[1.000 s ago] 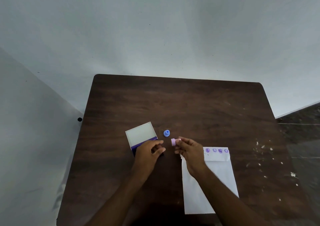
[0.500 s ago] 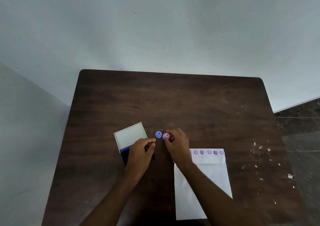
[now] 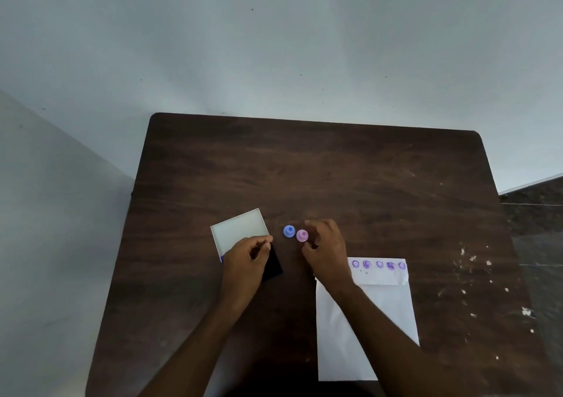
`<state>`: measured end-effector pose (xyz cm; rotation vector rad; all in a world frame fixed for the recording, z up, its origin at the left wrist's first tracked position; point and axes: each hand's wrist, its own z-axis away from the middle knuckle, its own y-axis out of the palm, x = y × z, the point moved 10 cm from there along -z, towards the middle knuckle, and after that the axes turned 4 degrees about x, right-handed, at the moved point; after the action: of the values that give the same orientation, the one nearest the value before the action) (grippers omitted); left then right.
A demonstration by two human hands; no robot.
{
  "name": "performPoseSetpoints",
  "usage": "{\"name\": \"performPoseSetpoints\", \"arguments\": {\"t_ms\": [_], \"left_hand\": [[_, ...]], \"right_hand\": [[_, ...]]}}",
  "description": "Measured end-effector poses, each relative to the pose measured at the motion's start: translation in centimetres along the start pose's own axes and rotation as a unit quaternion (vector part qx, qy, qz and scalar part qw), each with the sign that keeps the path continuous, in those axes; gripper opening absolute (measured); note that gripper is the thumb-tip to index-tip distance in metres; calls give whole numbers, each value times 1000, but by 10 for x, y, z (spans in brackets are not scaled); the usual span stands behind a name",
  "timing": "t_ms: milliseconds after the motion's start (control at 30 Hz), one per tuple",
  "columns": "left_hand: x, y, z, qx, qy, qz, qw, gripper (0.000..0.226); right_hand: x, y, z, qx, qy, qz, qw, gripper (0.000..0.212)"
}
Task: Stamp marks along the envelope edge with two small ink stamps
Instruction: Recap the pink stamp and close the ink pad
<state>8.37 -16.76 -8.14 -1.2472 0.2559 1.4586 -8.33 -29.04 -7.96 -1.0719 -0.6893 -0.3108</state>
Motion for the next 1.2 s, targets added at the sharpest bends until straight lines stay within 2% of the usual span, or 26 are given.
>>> {"name": "performPoseSetpoints", "arguments": {"t_ms": [200, 333, 500, 633, 800, 967, 1200], "left_hand": [[40, -50, 6, -83, -97, 148, 981, 17], [54, -72, 8, -100, -112, 170, 974, 21], [62, -84, 11, -120, -120, 197, 966, 20], [67, -88, 13, -129, -122, 212, 961, 20], [77, -87, 15, -135, -139, 224, 955, 28], [81, -81, 15, -118, -156, 242, 950, 39], [72, -72, 13, -98, -146, 268, 947, 43]], "right_hand": [[25, -9, -3, -12, 5, -29, 999, 27], [64, -6, -6, 8, -74, -28, 997, 23], [89, 11, -10, 49, -95, -16, 994, 21], [97, 31, -15, 96, -67, -4, 993, 17], [103, 55, -18, 152, -24, 28, 988, 30], [103, 70, -21, 159, -11, 66, 985, 38], [94, 73, -24, 167, 26, 60, 984, 33]]}}
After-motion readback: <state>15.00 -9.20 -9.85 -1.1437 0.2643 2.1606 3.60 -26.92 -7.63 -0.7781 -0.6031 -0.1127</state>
